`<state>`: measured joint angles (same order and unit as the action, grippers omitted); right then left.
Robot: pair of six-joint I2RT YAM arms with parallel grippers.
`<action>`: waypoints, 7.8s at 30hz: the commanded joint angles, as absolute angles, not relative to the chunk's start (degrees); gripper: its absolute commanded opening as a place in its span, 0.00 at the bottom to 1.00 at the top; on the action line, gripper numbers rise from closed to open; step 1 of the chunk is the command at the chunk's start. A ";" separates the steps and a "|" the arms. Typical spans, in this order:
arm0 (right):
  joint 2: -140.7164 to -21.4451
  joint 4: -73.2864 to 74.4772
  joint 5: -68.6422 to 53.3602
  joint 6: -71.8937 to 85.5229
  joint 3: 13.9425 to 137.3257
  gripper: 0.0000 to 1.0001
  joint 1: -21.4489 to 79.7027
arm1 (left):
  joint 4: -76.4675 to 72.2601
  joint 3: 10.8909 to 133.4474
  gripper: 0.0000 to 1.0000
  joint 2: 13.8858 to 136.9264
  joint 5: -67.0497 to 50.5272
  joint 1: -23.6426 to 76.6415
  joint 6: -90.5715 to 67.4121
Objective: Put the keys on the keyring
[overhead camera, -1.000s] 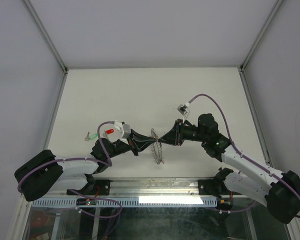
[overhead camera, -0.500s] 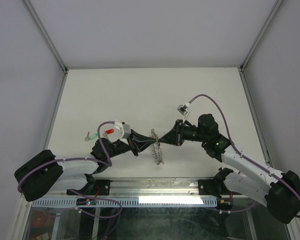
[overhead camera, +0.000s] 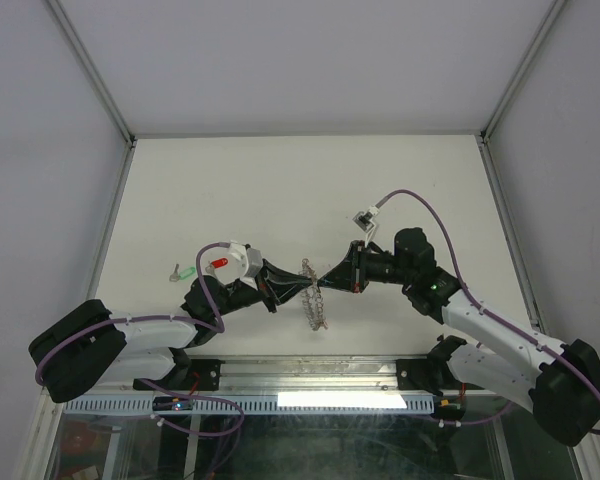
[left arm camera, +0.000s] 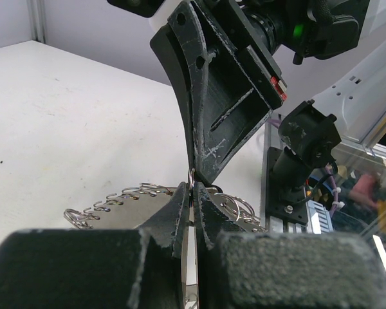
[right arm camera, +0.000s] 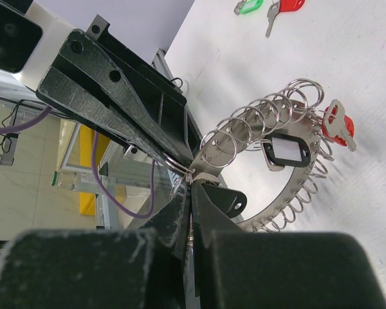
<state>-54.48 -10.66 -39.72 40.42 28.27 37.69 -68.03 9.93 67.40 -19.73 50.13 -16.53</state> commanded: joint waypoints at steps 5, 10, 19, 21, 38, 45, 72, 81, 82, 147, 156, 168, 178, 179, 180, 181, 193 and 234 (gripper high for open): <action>-55.31 -10.74 -40.51 39.99 29.69 0.02 37.55 | -72.80 12.72 0.00 67.21 -20.97 49.45 -16.61; -55.43 -8.69 -40.45 37.57 31.12 0.17 37.57 | -72.73 12.83 0.00 67.34 -21.27 49.40 -16.61; -46.27 0.17 -30.34 21.73 35.31 0.34 37.48 | -71.26 13.24 0.00 66.46 -22.17 49.42 -16.45; -42.99 -1.17 -28.38 18.52 34.33 0.34 37.55 | -71.00 13.39 0.00 66.34 -22.79 49.39 -16.44; -36.70 5.42 -47.88 -17.14 34.22 0.35 37.92 | -70.69 16.80 0.00 68.79 -31.07 49.36 -16.79; -40.41 5.51 -47.89 -19.89 36.36 0.34 38.40 | -71.02 18.07 0.00 70.23 -32.98 49.32 -17.02; -49.21 13.98 -46.07 -23.82 40.72 0.20 42.57 | -73.67 19.81 0.00 73.27 -36.89 48.78 -18.10; -50.18 13.76 -45.74 -23.32 41.92 0.04 42.98 | -73.21 20.04 0.00 73.50 -37.09 48.78 -18.12; -50.13 13.76 -45.70 -23.03 41.99 0.01 42.98 | -73.19 20.00 0.00 73.48 -37.05 48.83 -18.12; -75.95 61.34 -22.47 -15.16 78.58 0.00 53.61 | -12.13 38.54 0.31 65.39 -42.19 49.02 15.73; -76.21 59.98 -20.33 -14.42 78.51 0.00 53.70 | -12.19 38.96 0.31 66.12 -43.50 50.00 15.56; -75.81 58.25 -21.51 -13.99 78.14 0.00 53.70 | -13.66 39.63 0.35 67.37 -43.49 50.54 14.68; -75.04 55.55 -22.06 -13.46 77.15 0.00 53.78 | -18.91 38.93 0.31 68.72 -45.29 51.14 11.40; -74.87 55.21 -22.06 -13.45 76.98 0.00 53.78 | -19.23 38.77 0.31 68.79 -45.53 51.16 11.16; -74.64 54.89 -21.99 -13.38 76.85 0.00 53.71 | -19.62 38.64 0.30 68.86 -45.73 51.27 10.88; -74.42 54.51 -21.98 -13.36 76.63 0.00 53.75 | -20.02 38.39 0.29 68.89 -45.74 51.29 10.63; -73.05 53.46 -20.66 -13.00 76.26 0.00 53.71 | -19.82 38.04 0.00 69.23 -46.49 51.50 10.43; -52.53 17.38 -28.13 26.78 45.50 0.37 43.24 | -47.95 18.83 0.00 58.33 -22.72 51.33 -7.62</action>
<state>-53.25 23.86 -25.63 22.52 46.00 43.57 -41.43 18.74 60.51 -24.03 51.07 -6.66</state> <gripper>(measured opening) 0.389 0.005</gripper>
